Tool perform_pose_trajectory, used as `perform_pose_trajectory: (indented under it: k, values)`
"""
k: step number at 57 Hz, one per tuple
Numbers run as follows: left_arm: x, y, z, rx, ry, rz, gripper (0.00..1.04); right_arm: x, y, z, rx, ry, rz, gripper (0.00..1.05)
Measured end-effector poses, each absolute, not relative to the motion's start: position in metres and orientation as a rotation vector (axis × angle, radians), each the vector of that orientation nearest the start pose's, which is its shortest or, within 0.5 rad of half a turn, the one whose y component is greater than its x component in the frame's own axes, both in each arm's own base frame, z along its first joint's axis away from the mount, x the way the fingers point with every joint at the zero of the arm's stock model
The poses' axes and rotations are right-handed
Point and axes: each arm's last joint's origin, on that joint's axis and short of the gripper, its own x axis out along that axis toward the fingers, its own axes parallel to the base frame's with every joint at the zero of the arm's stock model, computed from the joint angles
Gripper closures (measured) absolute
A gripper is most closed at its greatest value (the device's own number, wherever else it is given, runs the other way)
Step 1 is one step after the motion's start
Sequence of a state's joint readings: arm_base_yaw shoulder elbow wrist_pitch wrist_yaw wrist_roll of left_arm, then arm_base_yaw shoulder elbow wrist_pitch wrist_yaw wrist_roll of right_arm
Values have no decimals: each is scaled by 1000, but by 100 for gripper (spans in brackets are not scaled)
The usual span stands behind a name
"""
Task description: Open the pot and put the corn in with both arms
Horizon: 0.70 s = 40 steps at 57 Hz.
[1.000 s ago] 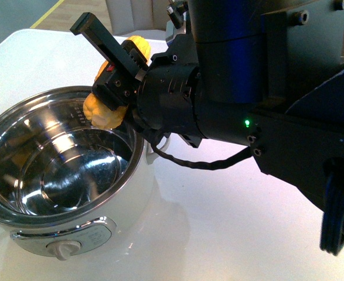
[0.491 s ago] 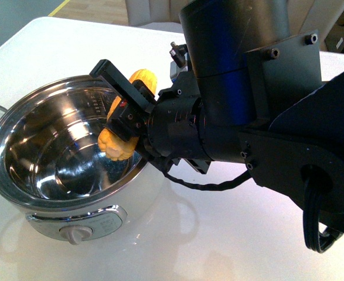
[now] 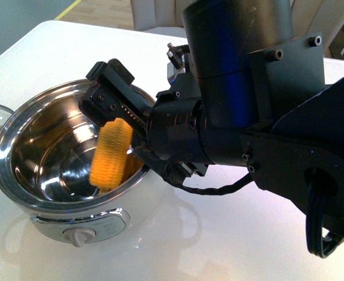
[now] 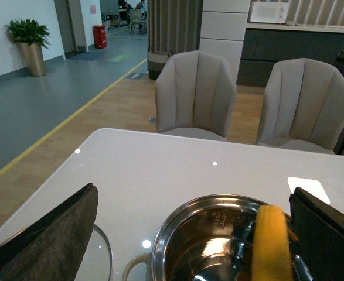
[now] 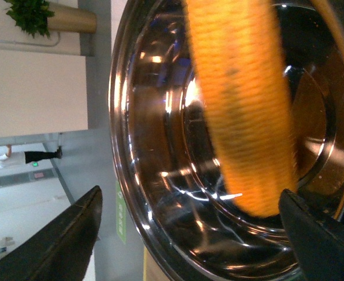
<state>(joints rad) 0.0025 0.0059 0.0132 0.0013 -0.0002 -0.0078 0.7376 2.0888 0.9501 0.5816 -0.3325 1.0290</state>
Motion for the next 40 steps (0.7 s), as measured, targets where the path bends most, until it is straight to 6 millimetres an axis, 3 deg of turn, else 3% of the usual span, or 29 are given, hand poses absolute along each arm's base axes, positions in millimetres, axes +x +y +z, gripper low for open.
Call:
perform_pose_trajectory:
  k: [3,8,17,29,34,40]
  values:
    - [97,0,168,-8,-9,3,7,281,267,87,790,1029,638,8]
    - [97,0,168,-8,-9,3,7,280,258,90,798,1004,612,9]
    - [97,0,168,-8,-9,3,7,280,225,97,860,927,538,9]
    - [97,0,168,-8,-9,3,7,281,154,124,989,754,444,9]
    - [97,0,168,-8,-9,3,7,272,119,135,1008,691,377,9]
    - [97,0,168,-8,-9,3,7,258,74,141,916,633,206,9]
